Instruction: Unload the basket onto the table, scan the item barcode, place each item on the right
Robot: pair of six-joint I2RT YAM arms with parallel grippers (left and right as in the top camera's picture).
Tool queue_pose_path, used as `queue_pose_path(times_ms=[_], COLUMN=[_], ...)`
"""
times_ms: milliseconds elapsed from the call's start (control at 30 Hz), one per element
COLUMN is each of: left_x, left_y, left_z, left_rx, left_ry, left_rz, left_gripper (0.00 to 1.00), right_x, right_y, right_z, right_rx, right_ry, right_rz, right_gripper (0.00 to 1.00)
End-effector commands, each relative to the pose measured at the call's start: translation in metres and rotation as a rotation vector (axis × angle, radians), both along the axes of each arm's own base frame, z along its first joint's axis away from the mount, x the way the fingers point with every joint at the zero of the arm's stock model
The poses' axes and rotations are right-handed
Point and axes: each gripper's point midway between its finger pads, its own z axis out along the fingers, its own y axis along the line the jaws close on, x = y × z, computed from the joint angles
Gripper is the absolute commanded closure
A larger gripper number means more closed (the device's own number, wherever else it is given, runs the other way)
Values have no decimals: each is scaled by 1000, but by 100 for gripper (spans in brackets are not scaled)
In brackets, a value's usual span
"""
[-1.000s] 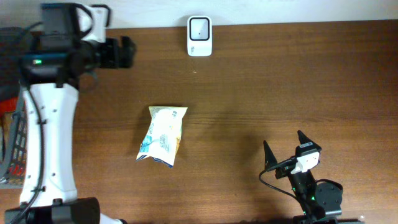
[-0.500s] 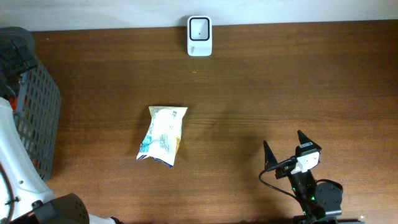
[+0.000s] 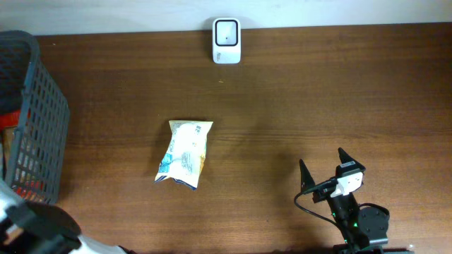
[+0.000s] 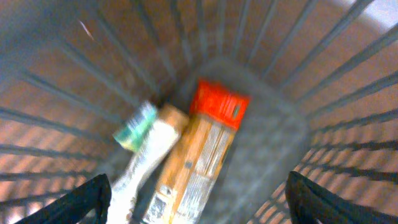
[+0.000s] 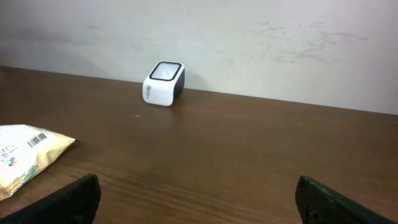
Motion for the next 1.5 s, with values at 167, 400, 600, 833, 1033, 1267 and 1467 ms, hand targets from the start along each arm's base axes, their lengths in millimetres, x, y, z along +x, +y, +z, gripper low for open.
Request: queue_pose_path(times_ms=[167,400,600,833,1033,1267,1467], left_x=[-15,-25,-35,-33,9,60,55], left_y=[-6,-3,-5,-3,-1,-64,-139], left_z=[-172,-226,-256,-257,-183,68,138], left_rx=[-214,-255,-293,-287,-278,67,173], left_ry=[283,386,458,452,262,-166,-275], left_rz=[-129,-108,-98,-97,-146,-300,-422], left_gripper=[16,16,24,100,100,100,100], right_x=[0,0,0,0,0,0,0], right_y=[-1,-1,-1,-1,-1,-1,-1], right_z=[-4,-3,-3,-3,-3,-3,-3], right_rx=[2,3,3,3,3,3,3], right_ry=[10,9,9,9,9,9,9], right_rz=[-8,-8,-8,-8,-8,-8,-8], right_gripper=[1,1,1,1,1,1,1])
